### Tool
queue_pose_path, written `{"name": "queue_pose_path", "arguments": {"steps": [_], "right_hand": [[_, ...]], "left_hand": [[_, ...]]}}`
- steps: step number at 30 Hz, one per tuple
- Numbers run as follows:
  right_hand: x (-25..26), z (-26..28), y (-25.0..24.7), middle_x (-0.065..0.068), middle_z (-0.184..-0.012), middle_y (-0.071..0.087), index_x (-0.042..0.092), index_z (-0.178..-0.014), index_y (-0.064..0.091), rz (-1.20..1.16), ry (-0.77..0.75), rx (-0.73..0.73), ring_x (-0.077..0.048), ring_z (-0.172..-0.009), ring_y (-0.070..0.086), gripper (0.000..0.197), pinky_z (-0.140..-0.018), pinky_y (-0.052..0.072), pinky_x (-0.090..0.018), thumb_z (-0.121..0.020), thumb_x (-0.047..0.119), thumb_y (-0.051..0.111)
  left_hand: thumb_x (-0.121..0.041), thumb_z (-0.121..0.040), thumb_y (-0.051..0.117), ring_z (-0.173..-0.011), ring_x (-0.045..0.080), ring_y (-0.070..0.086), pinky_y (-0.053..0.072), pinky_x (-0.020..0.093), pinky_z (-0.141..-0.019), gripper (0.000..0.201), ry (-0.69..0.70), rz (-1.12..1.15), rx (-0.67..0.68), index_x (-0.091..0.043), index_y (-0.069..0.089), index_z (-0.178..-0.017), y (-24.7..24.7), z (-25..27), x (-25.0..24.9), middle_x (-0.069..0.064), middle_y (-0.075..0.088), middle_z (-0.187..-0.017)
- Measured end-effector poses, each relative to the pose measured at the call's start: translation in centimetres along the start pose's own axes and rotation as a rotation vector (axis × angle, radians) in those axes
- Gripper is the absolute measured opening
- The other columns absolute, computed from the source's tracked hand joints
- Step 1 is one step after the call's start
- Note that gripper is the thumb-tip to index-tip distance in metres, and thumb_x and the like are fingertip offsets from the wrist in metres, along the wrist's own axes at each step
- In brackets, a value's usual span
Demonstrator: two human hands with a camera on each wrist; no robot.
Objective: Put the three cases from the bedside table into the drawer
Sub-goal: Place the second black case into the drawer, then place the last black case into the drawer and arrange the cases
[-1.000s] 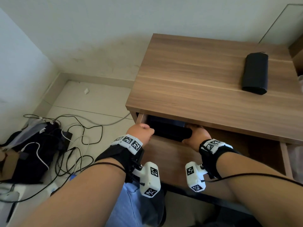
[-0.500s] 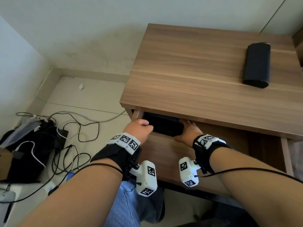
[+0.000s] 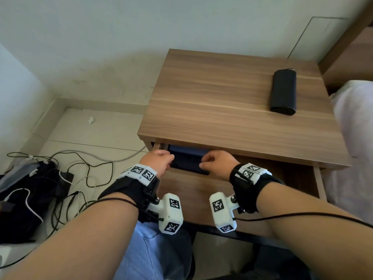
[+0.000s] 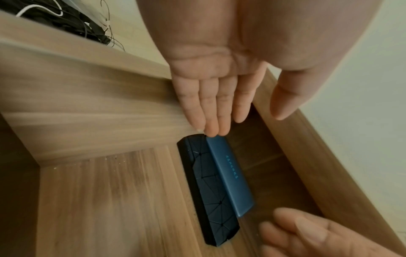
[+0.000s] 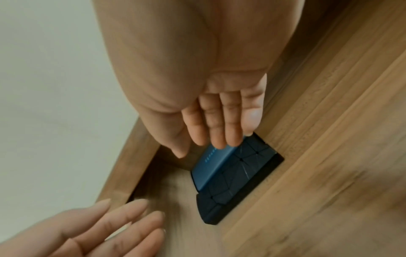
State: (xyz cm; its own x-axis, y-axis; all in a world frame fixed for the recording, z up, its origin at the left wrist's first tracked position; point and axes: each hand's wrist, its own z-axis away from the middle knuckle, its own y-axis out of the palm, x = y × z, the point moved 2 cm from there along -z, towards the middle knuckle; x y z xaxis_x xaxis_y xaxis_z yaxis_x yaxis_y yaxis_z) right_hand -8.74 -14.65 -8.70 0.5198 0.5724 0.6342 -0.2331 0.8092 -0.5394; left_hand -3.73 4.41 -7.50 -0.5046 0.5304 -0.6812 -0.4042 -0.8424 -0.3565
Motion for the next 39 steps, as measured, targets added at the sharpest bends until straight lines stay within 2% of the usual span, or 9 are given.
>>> {"name": "queue_pose_path", "arguments": {"steps": [6, 10, 13, 16, 18, 23, 28, 32, 39], "right_hand": [[0.7, 1.3, -1.7, -0.002, -0.084, 0.068, 0.021, -0.090, 0.066, -0.029, -0.036, -0.030, -0.017, -0.080, 0.061, 0.013, -0.082, 0.051, -0.033, -0.084, 0.032, 0.063], [1.5, 2.2, -2.5, -0.002, -0.084, 0.066, 0.027, -0.077, 0.061, -0.082, -0.084, -0.044, -0.019, -0.079, 0.061, 0.008, -0.087, 0.053, -0.039, -0.085, 0.029, 0.062], [2.1, 3.0, -3.4, -0.002, -0.086, 0.066, 0.029, -0.073, 0.057, -0.117, -0.105, -0.087, -0.019, -0.081, 0.063, 0.014, -0.085, 0.054, -0.039, -0.085, 0.027, 0.062], [2.3, 3.7, -5.2, 0.003, -0.083, 0.062, 0.023, -0.085, 0.063, -0.143, -0.125, -0.197, -0.015, -0.080, 0.060, 0.003, -0.077, 0.051, -0.033, -0.087, 0.026, 0.061], [2.2, 3.6, -6.7, 0.009, -0.079, 0.058, 0.018, -0.100, 0.065, -0.151, -0.124, -0.313, -0.013, -0.079, 0.057, 0.015, -0.073, 0.046, -0.027, -0.086, 0.025, 0.061], [1.1, 2.8, -10.9, 0.004, -0.100, 0.062, 0.017, -0.109, 0.063, -0.192, -0.058, -0.591, -0.015, -0.092, 0.058, 0.028, -0.076, 0.039, -0.022, -0.082, 0.022, 0.059], [-0.3, 1.7, -13.6, -0.004, -0.119, 0.058, 0.018, -0.111, 0.063, -0.212, -0.009, -0.735, -0.023, -0.111, 0.054, 0.034, -0.092, 0.046, -0.032, -0.077, 0.022, 0.059], [-1.0, 0.6, -15.4, -0.005, -0.126, 0.052, 0.019, -0.121, 0.057, -0.111, 0.072, -0.842, -0.028, -0.120, 0.043, 0.043, -0.088, 0.034, -0.027, -0.079, 0.026, 0.060], [-1.8, -2.0, -17.1, -0.008, -0.141, 0.034, 0.021, -0.134, 0.037, 0.056, 0.252, -0.903, -0.032, -0.130, 0.031, 0.070, -0.108, 0.027, -0.044, -0.071, 0.033, 0.066]], "left_hand": [[-0.019, -0.090, 0.051, -0.092, 0.023, 0.059, 0.048, 0.030, -0.076, 0.021, 0.097, 0.112, -0.017, -0.019, 0.057, -0.110, -0.1, 1.7, -2.8, 0.009, 0.061, -0.097], [-0.020, -0.086, 0.056, -0.093, 0.023, 0.067, 0.052, 0.033, -0.080, 0.028, 0.168, 0.121, -0.078, -0.017, 0.061, -0.114, 0.2, 2.4, -4.0, 0.011, 0.067, -0.101], [-0.022, -0.086, 0.056, -0.096, 0.023, 0.068, 0.054, 0.037, -0.088, 0.019, 0.202, 0.104, -0.095, -0.027, 0.059, -0.104, 0.8, 2.7, -4.9, 0.010, 0.068, -0.103], [-0.024, -0.084, 0.057, -0.096, 0.023, 0.069, 0.053, 0.041, -0.093, 0.021, 0.222, 0.088, -0.112, -0.028, 0.061, -0.104, 1.4, 2.6, -6.1, 0.005, 0.070, -0.096], [-0.028, -0.082, 0.058, -0.098, 0.023, 0.067, 0.052, 0.043, -0.095, 0.028, 0.228, 0.057, -0.115, -0.026, 0.062, -0.109, 1.8, 2.5, -6.7, -0.001, 0.069, -0.090], [-0.033, -0.082, 0.058, -0.100, 0.019, 0.063, 0.050, 0.040, -0.097, 0.030, 0.267, -0.019, -0.124, -0.027, 0.062, -0.111, 2.5, 2.0, -8.1, 0.000, 0.066, -0.110], [-0.034, -0.081, 0.057, -0.104, 0.021, 0.064, 0.049, 0.041, -0.098, 0.027, 0.322, -0.019, -0.166, -0.030, 0.062, -0.107, 3.1, 1.0, -9.0, 0.003, 0.066, -0.117], [-0.031, -0.084, 0.056, -0.101, 0.018, 0.063, 0.047, 0.027, -0.087, 0.030, 0.306, -0.068, -0.187, -0.026, 0.063, -0.114, 3.8, -0.3, -9.5, 0.000, 0.065, -0.115], [-0.025, -0.087, 0.055, -0.084, 0.014, 0.054, 0.037, 0.022, -0.074, 0.026, 0.304, -0.238, -0.214, -0.021, 0.063, -0.112, 3.5, -1.1, -9.6, -0.005, 0.058, -0.096]]}}
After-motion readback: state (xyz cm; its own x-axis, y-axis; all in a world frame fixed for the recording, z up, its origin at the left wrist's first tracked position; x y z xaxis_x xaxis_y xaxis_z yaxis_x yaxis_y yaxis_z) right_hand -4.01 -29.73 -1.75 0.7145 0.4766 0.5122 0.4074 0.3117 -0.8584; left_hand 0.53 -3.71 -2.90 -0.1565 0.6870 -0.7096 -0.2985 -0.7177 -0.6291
